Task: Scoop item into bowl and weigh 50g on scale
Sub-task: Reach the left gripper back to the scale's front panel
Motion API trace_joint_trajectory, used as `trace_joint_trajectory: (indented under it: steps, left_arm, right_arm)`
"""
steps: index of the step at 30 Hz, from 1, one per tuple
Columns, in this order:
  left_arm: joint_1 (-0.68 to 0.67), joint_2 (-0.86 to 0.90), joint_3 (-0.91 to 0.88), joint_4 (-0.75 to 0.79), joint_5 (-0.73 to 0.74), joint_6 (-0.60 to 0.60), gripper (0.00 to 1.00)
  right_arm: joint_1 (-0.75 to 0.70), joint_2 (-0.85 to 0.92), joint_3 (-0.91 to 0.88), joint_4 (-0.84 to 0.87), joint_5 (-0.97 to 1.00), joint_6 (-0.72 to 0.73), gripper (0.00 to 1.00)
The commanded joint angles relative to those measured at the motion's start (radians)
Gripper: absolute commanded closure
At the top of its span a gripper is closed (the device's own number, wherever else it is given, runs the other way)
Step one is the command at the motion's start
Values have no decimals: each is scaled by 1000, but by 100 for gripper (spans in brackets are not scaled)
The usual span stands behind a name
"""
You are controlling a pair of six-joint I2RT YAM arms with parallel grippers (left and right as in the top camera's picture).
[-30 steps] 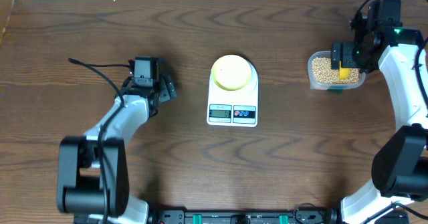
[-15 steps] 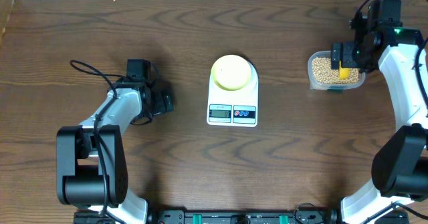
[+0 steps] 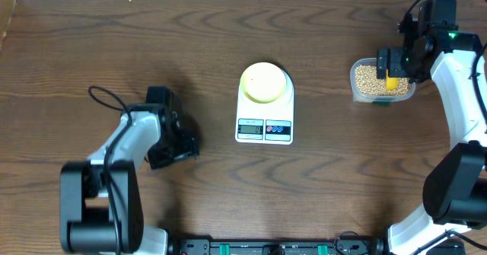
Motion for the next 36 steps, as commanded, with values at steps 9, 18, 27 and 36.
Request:
trace_joint_trajectory:
  steps: [9, 18, 27, 36]
  left_arm:
    - [-231, -204, -13, 16, 142, 220, 4]
    - [-384, -26, 124, 52, 89, 191, 4]
    - [-467, 150, 262, 41, 84, 195, 4]
    - [-512, 175, 270, 74, 84, 159, 4]
  right_arm:
    - [-13, 3, -3, 1, 8, 5, 1]
    - [-13, 3, -3, 1, 8, 5, 1]
    - [-13, 3, -3, 1, 8, 5, 1]
    - [-13, 3, -3, 0, 8, 5, 1]
